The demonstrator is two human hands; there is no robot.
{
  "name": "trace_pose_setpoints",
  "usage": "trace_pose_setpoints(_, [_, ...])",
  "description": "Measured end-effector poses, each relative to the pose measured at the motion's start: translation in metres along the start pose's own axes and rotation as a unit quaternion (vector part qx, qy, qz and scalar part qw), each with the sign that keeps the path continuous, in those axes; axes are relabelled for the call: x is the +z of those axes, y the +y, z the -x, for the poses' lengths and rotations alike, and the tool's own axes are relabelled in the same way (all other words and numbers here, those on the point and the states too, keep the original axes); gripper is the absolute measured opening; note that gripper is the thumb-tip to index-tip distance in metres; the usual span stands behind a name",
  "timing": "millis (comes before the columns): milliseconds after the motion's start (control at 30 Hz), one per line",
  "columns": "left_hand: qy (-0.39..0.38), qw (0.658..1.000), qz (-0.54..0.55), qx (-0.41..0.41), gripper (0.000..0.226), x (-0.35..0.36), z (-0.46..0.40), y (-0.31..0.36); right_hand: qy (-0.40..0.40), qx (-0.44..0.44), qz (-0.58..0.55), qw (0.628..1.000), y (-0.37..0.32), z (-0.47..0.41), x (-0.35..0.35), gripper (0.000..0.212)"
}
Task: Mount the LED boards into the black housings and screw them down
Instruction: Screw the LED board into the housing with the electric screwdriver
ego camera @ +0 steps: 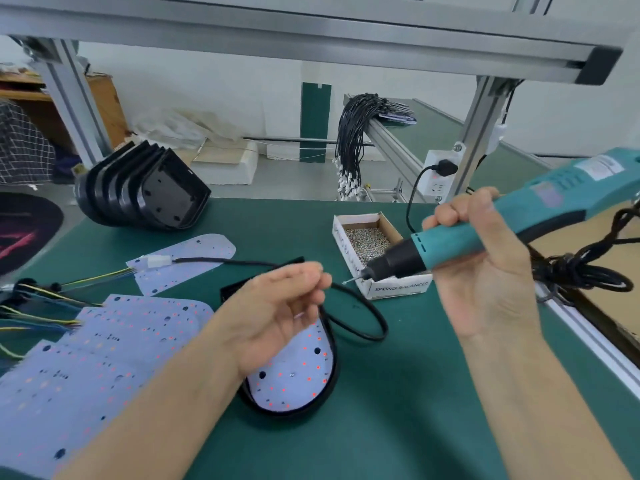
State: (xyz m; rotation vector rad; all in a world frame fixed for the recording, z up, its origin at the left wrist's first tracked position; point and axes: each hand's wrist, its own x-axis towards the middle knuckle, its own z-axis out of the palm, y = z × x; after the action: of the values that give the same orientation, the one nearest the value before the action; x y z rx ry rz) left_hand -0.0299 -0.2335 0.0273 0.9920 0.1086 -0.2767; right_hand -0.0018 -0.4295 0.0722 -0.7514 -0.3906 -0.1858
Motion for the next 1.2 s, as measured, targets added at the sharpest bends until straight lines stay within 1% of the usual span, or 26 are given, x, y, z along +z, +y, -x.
trace_pose_setpoints(100, [0.009, 1.0, 0.024, -0.004, 0.007, -0.018, 0.021, -0.009, -0.028, 0.006, -0.017, 0.999, 0.019, 0.007, 0.022, 0.033])
trace_pose_setpoints(200, [0.01, 0.999, 0.047, 0.009, 0.003, -0.032, 0.032, -0.012, -0.047, 0.016, -0.022, 0.999, 0.031, 0.012, 0.039, 0.039])
trace_pose_setpoints(233, [0.006, 0.998, 0.053, 0.014, 0.007, -0.035, 0.034, -0.013, -0.051, 0.019, -0.019, 0.998, 0.034, 0.014, 0.042, 0.039])
trace_pose_setpoints(300, [-0.002, 0.998, 0.067, 0.02, 0.027, -0.04, 0.037, -0.014, -0.059, 0.023, -0.014, 0.998, 0.039, 0.016, 0.048, 0.032])
trace_pose_setpoints(333, [-0.003, 0.997, 0.073, 0.021, 0.033, -0.042, 0.038, -0.015, -0.062, 0.025, -0.01, 0.998, 0.041, 0.017, 0.05, 0.029])
trace_pose_setpoints(367, [-0.006, 0.997, 0.078, 0.021, 0.034, -0.043, 0.039, -0.015, -0.063, 0.025, -0.006, 0.998, 0.042, 0.018, 0.052, 0.027])
trace_pose_setpoints(467, [-0.001, 0.994, 0.109, 0.017, 0.033, -0.043, 0.043, -0.014, -0.065, 0.024, 0.003, 0.998, 0.043, 0.019, 0.054, 0.02])
trace_pose_setpoints(500, [0.008, 0.993, 0.116, 0.016, 0.027, -0.043, 0.043, -0.014, -0.064, 0.025, 0.003, 0.998, 0.043, 0.018, 0.054, 0.018])
trace_pose_setpoints(600, [0.041, 0.991, 0.122, 0.025, 0.01, -0.04, 0.044, -0.01, -0.062, 0.026, 0.009, 0.998, 0.041, 0.018, 0.053, 0.025])
trace_pose_setpoints(633, [0.046, 0.991, 0.124, 0.028, 0.008, -0.04, 0.044, -0.009, -0.061, 0.026, 0.012, 0.998, 0.04, 0.018, 0.053, 0.027])
trace_pose_setpoints(733, [0.043, 0.992, 0.116, 0.031, 0.015, -0.04, 0.044, -0.007, -0.059, 0.023, 0.021, 0.998, 0.04, 0.018, 0.054, 0.021])
trace_pose_setpoints(833, [0.056, 0.993, 0.102, 0.033, 0.012, -0.041, 0.046, -0.008, -0.063, 0.023, 0.017, 0.998, 0.041, 0.02, 0.054, 0.012])
trace_pose_setpoints(967, [0.077, 0.993, 0.091, 0.017, 0.009, -0.043, 0.048, -0.008, -0.064, 0.025, 0.012, 0.998, 0.043, 0.021, 0.054, 0.011])
trace_pose_setpoints(1067, [0.092, 0.99, 0.104, -0.003, 0.014, -0.041, 0.048, -0.009, -0.061, 0.029, 0.018, 0.998, 0.047, 0.024, 0.055, 0.014])
trace_pose_setpoints(1200, [0.098, 0.99, 0.101, -0.006, 0.019, -0.038, 0.049, -0.011, -0.05, 0.034, 0.029, 0.998, 0.051, 0.025, 0.054, 0.018])
